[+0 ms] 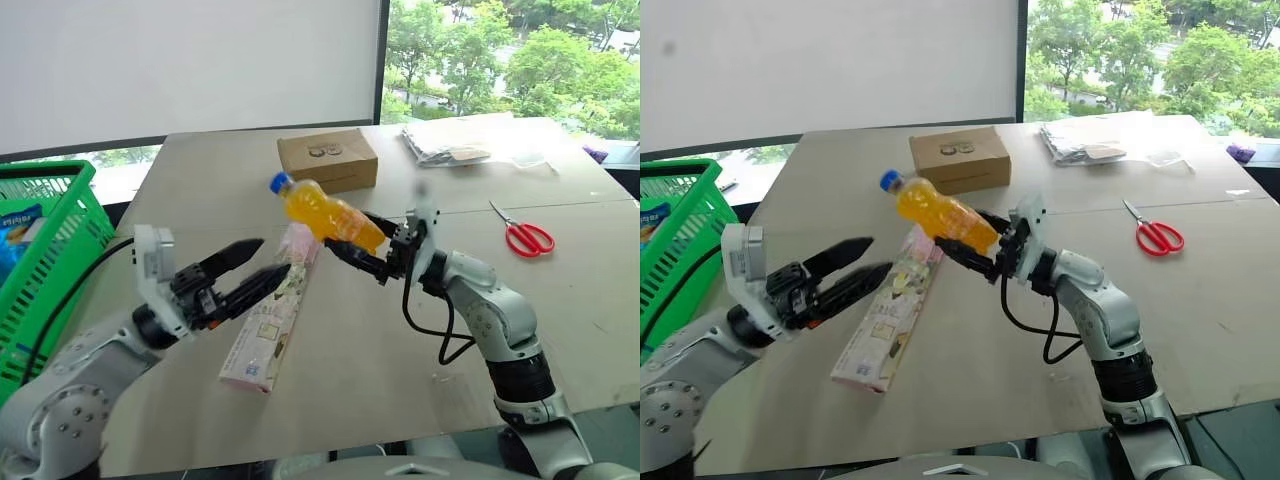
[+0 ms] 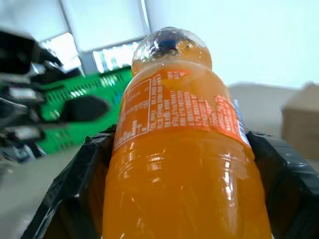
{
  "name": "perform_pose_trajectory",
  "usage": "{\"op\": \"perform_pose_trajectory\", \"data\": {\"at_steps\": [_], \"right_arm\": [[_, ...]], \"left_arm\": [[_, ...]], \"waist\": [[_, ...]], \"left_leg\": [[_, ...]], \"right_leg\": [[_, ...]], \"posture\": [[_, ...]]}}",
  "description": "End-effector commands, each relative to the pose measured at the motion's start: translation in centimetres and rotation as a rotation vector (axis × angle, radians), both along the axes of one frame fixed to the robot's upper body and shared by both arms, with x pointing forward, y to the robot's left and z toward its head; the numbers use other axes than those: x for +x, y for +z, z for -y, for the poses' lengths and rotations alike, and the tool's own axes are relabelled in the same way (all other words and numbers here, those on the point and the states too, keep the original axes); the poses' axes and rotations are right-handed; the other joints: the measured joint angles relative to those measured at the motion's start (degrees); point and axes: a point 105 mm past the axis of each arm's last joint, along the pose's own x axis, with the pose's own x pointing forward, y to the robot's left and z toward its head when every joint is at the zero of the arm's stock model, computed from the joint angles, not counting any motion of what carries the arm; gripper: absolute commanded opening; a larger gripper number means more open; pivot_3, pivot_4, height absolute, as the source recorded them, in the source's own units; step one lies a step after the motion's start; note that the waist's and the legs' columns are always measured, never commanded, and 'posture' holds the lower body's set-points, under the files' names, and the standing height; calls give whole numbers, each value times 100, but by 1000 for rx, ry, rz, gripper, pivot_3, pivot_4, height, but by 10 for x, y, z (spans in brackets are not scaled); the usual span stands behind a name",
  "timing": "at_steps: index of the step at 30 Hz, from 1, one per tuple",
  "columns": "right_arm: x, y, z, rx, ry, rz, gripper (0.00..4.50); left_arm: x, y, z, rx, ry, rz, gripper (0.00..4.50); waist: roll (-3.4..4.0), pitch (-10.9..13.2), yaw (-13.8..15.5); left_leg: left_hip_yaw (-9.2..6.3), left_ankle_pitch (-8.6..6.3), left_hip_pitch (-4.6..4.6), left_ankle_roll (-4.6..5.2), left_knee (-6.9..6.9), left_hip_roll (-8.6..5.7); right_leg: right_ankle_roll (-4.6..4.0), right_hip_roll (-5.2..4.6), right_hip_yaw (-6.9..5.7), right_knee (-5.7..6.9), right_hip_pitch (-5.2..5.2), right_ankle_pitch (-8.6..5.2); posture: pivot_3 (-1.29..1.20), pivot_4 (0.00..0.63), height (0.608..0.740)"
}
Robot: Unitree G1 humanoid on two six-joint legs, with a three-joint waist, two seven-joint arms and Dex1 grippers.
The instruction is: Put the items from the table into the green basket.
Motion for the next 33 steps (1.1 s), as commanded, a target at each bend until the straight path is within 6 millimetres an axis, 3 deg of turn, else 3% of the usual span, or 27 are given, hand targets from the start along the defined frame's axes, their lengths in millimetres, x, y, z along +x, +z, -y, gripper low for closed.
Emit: {"op": "perform_pose_trajectory", "data": {"at_steps": [1,5,13,16,18,20,22,23,27,30,33], "right_arm": [[-19,34,-3,103,87,62,3201],[-30,37,-9,102,159,50,3201],[-35,40,-12,88,210,54,3201],[-36,39,-13,86,215,52,3201],[-35,39,-12,89,207,55,3201],[-32,40,-12,93,186,64,3201],[-30,40,-11,93,177,63,4248],[-31,39,-12,89,180,61,4494],[-29,34,-11,71,165,43,4500],[-32,23,-5,25,182,23,4500],[-24,2,12,-93,136,40,4500]], "left_arm": [[1,30,12,-246,-53,59,4500],[3,46,23,-433,-124,54,4500],[10,51,26,-501,-170,25,4500],[10,50,29,-506,-185,18,3643],[9,49,32,-505,-196,11,2744],[9,48,34,-497,-199,6,2541],[9,47,35,-488,-196,4,2541],[9,48,35,-487,-190,5,2541],[16,52,33,-448,-154,18,2541],[18,71,23,-369,-132,91,2541],[33,105,-15,-164,58,236,2541]], "waist": [[-2,-2,13],[-13,-11,2],[-16,-18,-8],[-16,-18,-14],[-16,-18,-9],[-16,-18,-9],[-16,-18,-9],[-16,-18,-9],[-16,-18,-11],[-17,-19,-6],[-18,-19,-3]], "left_leg": [[-1,0,0,0,0,0],[1,0,-3,0,10,-10],[-2,2,-1,-1,12,-13],[2,1,-1,-1,12,-21],[1,1,-3,-1,12,-21],[1,1,-3,-1,12,-20],[2,2,-3,-1,12,-21],[1,2,-3,-1,12,-21],[0,2,-2,-1,12,-23],[-5,2,-4,-1,13,-23],[-6,2,-5,-1,13,-25]], "right_leg": [[0,0,-1,-1,1,0],[0,-2,0,0,4,2],[-1,31,-2,4,4,1],[-1,31,2,2,4,1],[-1,31,1,0,4,1],[-1,30,2,0,4,1],[-1,30,2,1,4,1],[-1,30,2,1,4,1],[-1,30,2,1,4,1],[-2,34,-3,2,3,1],[-2,34,-7,2,4,0]], "posture": [[92,12,724],[85,4,724],[77,0,724],[75,0,724],[75,0,724],[75,0,724],[75,0,724],[75,0,724],[80,0,724],[80,0,724],[99,0,724]]}}
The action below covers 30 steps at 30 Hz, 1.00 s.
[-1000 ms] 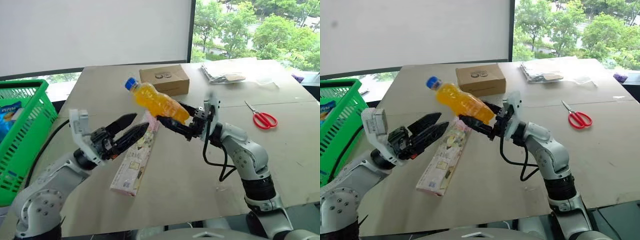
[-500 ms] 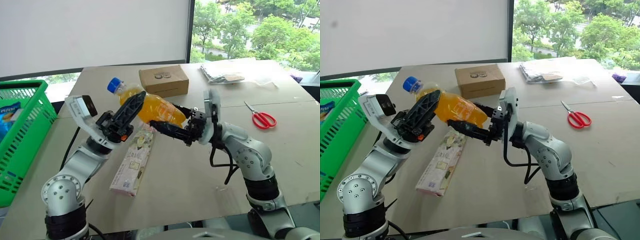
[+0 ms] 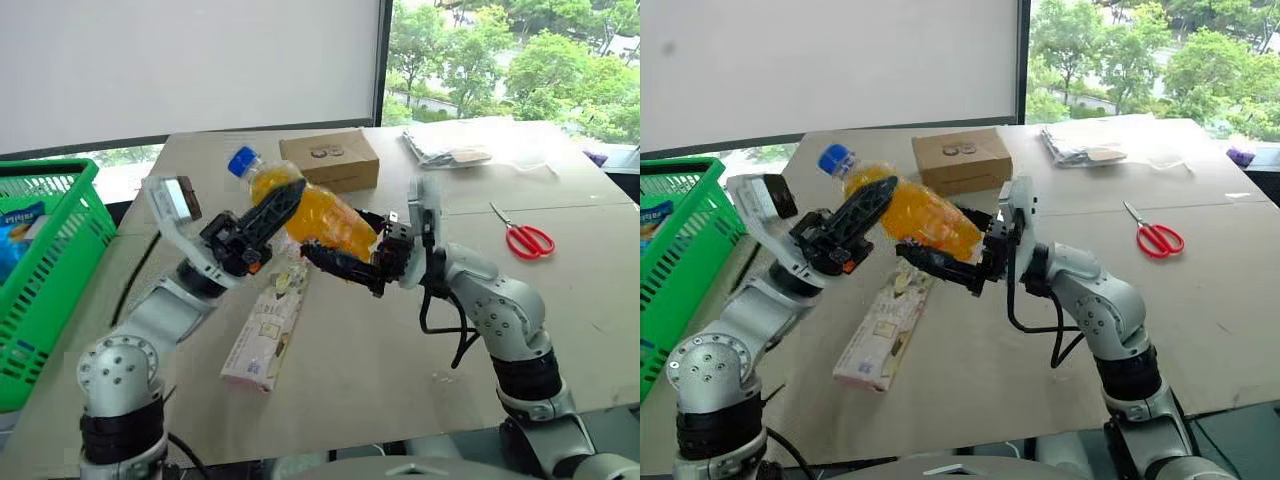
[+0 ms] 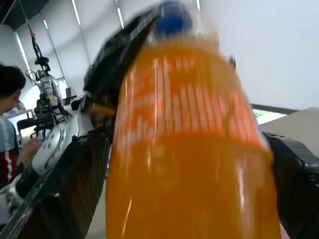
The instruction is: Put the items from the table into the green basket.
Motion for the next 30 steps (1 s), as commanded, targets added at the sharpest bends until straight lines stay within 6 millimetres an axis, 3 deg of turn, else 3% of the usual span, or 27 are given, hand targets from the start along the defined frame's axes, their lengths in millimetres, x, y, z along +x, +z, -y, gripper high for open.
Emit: {"op": "perform_pose_trajectory", "data": {"at_steps": [1,4,8,10,12,14,17,21,28,30], "right_arm": [[4,-12,21,-111,-28,77,4500],[8,-15,32,-162,-33,117,4500],[11,-1,34,-139,-18,168,4500],[8,11,32,-106,19,183,4500],[3,21,28,-69,63,188,4500],[1,25,26,-47,81,193,4500],[-1,28,24,-29,100,195,4500],[2,28,19,-28,95,195,4500],[5,26,19,-34,89,191,4500],[6,25,18,-33,84,189,4500]], "left_arm": [[12,59,-52,186,280,220,2541],[22,89,-83,344,489,323,2541],[41,96,-132,673,790,325,2541],[47,96,-184,895,1022,229,2541],[39,107,-233,1049,1248,146,2541],[32,116,-256,1120,1363,108,2541],[24,108,-285,1228,1459,7,2541],[13,81,-320,1322,1515,-160,2541],[4,54,-347,1367,1547,-266,2541],[7,42,-348,1367,1530,-281,3564]], "waist": [[0,2,2],[10,5,-28],[8,5,-47],[7,8,-59],[4,9,-123],[-5,8,-139],[-14,3,-99],[-19,0,0],[-83,-23,49],[-84,-24,71]], "left_leg": [[-1,0,0,0,0,-1],[12,0,7,0,-2,-4],[18,0,7,-1,-13,-2],[18,0,6,-1,-16,-2],[20,0,3,-1,-22,7],[21,0,-11,-2,-22,17],[18,-1,-36,-4,-23,26],[24,-1,-54,-4,-20,9],[0,-1,-63,-5,-19,21],[-7,-1,-63,-6,-17,18]], "right_leg": [[2,1,-1,0,0,-1],[20,5,-8,-2,0,-12],[18,4,-7,-6,-3,-12],[19,3,-8,-8,-5,-12],[19,9,-6,-7,-16,-12],[19,12,-6,-4,-33,-12],[3,-2,-12,-5,-51,-3],[4,-42,-20,-8,-60,1],[0,-56,-37,-6,-62,1],[-1,-65,-35,-5,-61,2]], "posture": [[99,0,724],[108,0,724],[112,0,724],[112,0,724],[122,0,724],[134,0,724],[134,0,724],[141,0,724],[148,0,724],[148,0,724]]}}
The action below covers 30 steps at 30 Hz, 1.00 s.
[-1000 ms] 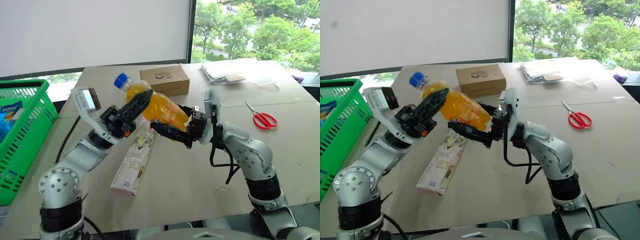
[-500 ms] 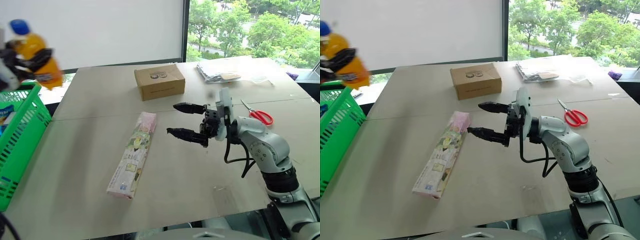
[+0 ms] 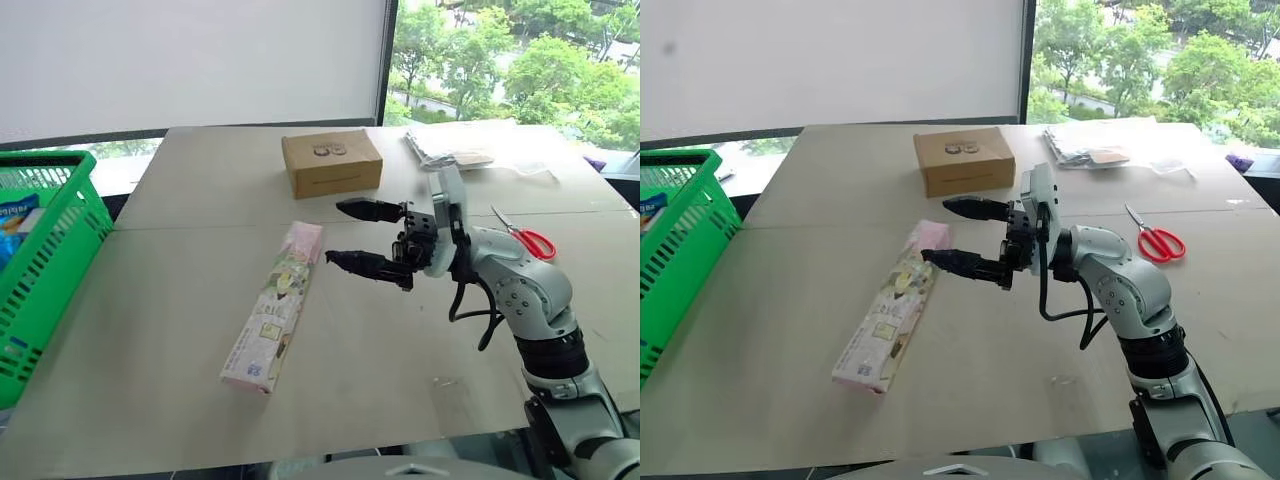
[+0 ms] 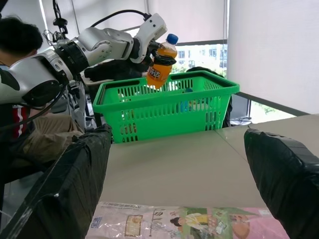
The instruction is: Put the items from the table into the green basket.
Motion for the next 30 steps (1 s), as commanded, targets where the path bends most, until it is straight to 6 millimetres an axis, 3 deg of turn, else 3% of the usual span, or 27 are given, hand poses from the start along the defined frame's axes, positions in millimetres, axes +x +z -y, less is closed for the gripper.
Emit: {"op": "perform_pose_trajectory", "data": {"at_steps": [1,2,3,8,10,12,13,15,16,18,21,24,30], "right_arm": [[0,8,-1,21,0,42,4500],[0,8,-2,19,-1,44,4500],[0,8,-2,19,-2,45,4500],[2,6,2,15,-23,44,4500],[4,4,4,5,-38,41,4500],[6,0,6,-11,-57,38,4500],[7,-3,6,-21,-70,38,4500],[11,-11,6,-47,-96,38,4500],[12,-14,6,-54,-104,39,4500],[13,-17,6,-60,-114,39,4500],[15,-25,9,-95,-141,55,4500],[16,-31,16,-112,-184,49,4500],[18,-56,37,-217,-288,24,4500]], "left_arm": [[1,13,1,50,-15,60,3922],[2,11,1,41,-12,69,4380],[3,9,1,34,-12,77,4471],[12,21,7,15,-33,197,4471],[27,34,29,8,-148,277,4471],[44,31,59,-105,-301,301,4471],[52,22,78,-166,-394,262,4471],[62,-22,162,-348,-738,71,4471],[60,-35,189,-404,-837,19,4471],[61,-50,214,-488,-856,6,4471],[54,-92,277,-626,-934,-115,4471],[59,-122,288,-735,-762,-123,4471],[48,-171,311,-678,-602,-281,4471]], "waist": [[-3,-2,12],[-4,-3,15],[-5,-4,18],[-22,-15,23],[-33,-22,22],[-38,-29,55],[-38,-32,75],[-28,-42,71],[-19,-45,69],[7,-58,70],[4,-60,55],[11,-63,17],[23,-71,-58]], "left_leg": [[2,0,0,-1,2,-1],[2,1,0,-1,4,-2],[3,1,0,-1,6,-5],[-3,1,0,-2,6,-7],[-5,1,-1,-2,5,-9],[-9,1,-2,-2,5,-14],[-14,1,-3,-2,5,-19],[-9,1,-5,-2,5,-25],[-8,1,-5,-1,6,-32],[-6,1,-11,0,6,-39],[-23,1,-27,3,19,-49],[-28,2,-27,4,23,-53],[-43,3,-8,4,30,-56]], "right_leg": [[0,-3,1,1,0,0],[0,-7,3,2,0,1],[0,-10,4,4,0,1],[-2,-14,2,9,0,3],[-3,-16,2,11,-1,4],[-4,-23,-2,11,0,4],[-4,-30,-5,11,0,4],[-4,-39,1,10,0,5],[-4,-49,0,16,0,5],[-2,-58,2,11,-1,6],[1,-59,-8,17,-9,8],[2,-54,-8,26,-8,9],[-1,-36,-6,48,6,7]], "posture": [[145,0,724],[145,0,724],[145,0,724],[136,0,724],[134,0,724],[134,0,724],[130,0,724],[130,0,724],[130,0,724],[130,0,724],[104,0,724],[104,0,724],[47,0,724]]}}
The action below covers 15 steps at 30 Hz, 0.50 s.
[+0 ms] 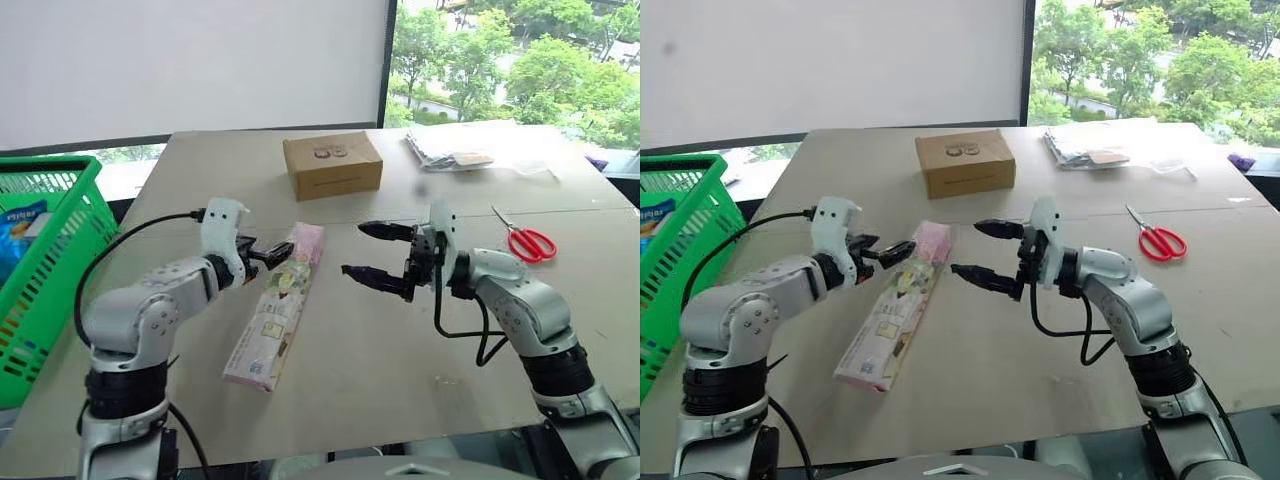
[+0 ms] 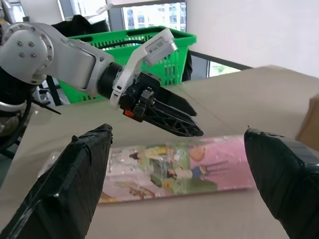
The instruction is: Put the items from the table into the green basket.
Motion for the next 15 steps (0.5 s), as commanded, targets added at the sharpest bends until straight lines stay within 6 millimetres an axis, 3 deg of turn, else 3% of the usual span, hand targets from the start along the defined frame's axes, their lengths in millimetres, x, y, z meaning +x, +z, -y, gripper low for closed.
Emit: {"op": "perform_pose_trajectory", "data": {"at_steps": [1,5,11,15], "right_arm": [[2,2,13,-38,-77,67,4500],[0,-5,22,-57,-131,50,4500],[-5,-22,31,-131,-142,29,4500],[-4,-22,32,-133,-145,34,4500]], "left_arm": [[-6,-9,6,96,48,-19,4471],[-12,-17,10,107,72,-45,4471],[-18,-18,30,45,-5,-71,4471],[-23,-23,33,-2,-17,-108,4471]], "waist": [[0,0,-8],[13,-1,-66],[30,-10,-151],[36,-11,-177]], "left_leg": [[2,0,8,0,0,-2],[8,-1,69,0,-2,-2],[-2,1,102,1,1,-3],[6,1,105,1,0,-4]], "right_leg": [[0,0,3,0,7,0],[1,5,10,-3,59,-4],[14,54,9,-32,111,-13],[14,58,18,-33,111,-13]], "posture": [[35,0,724],[31,0,724],[19,3,724],[13,5,724]]}}
